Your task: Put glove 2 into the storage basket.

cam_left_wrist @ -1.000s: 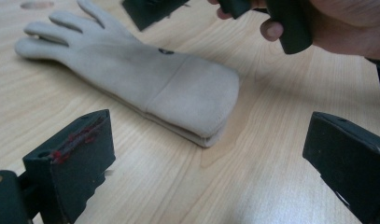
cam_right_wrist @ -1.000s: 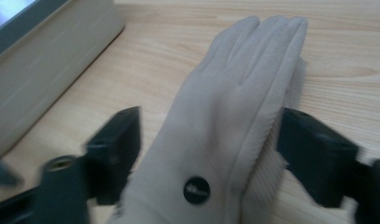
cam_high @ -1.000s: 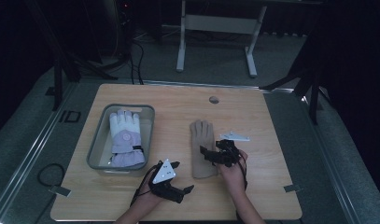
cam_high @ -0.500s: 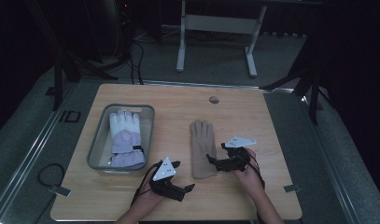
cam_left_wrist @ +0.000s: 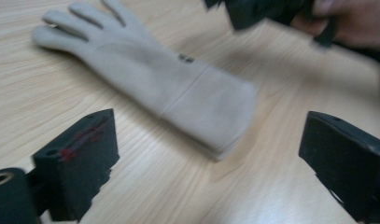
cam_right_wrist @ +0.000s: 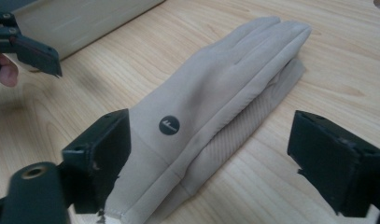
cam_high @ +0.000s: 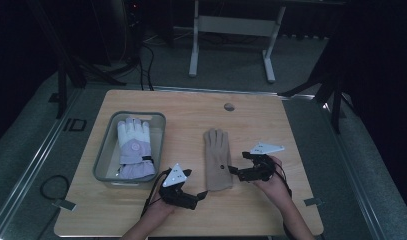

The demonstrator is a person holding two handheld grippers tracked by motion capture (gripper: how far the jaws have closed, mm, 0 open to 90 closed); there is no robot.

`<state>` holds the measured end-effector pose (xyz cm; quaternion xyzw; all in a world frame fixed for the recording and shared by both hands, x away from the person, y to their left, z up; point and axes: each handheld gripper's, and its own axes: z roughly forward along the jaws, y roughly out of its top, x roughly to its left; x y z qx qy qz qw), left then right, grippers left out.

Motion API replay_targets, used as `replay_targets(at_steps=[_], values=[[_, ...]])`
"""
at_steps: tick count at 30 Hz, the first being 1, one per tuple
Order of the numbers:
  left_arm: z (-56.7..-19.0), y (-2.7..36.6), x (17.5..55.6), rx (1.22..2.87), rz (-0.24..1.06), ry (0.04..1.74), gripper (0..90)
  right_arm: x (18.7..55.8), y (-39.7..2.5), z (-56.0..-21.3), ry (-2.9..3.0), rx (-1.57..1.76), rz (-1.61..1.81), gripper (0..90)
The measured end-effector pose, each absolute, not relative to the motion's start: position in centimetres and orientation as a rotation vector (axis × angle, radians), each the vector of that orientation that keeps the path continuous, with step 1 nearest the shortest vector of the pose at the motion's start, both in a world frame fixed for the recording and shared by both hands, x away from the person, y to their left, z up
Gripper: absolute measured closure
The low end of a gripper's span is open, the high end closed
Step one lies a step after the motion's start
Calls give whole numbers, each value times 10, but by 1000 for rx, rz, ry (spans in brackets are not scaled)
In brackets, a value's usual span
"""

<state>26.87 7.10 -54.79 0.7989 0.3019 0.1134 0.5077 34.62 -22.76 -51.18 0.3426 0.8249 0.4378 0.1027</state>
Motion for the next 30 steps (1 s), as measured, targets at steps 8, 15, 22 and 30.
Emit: replay_targets(at_steps=[8, 15, 22, 30], values=[[-546, 64, 269, 1971, 248, 614, 150, 366, -232, -498, 2374, 1009, 1302, 298], [-542, 54, 279, 1996, 202, 531, 225, 394, -224, -488, 2359, 1032, 1354, 350], [-539, 36, 288, 2042, 185, 511, 256, 422, -210, -501, 2394, 1131, 1349, 349], [-543, 22, 297, 2102, 187, 488, 260, 439, -196, -529, 2459, 1254, 1251, 323]])
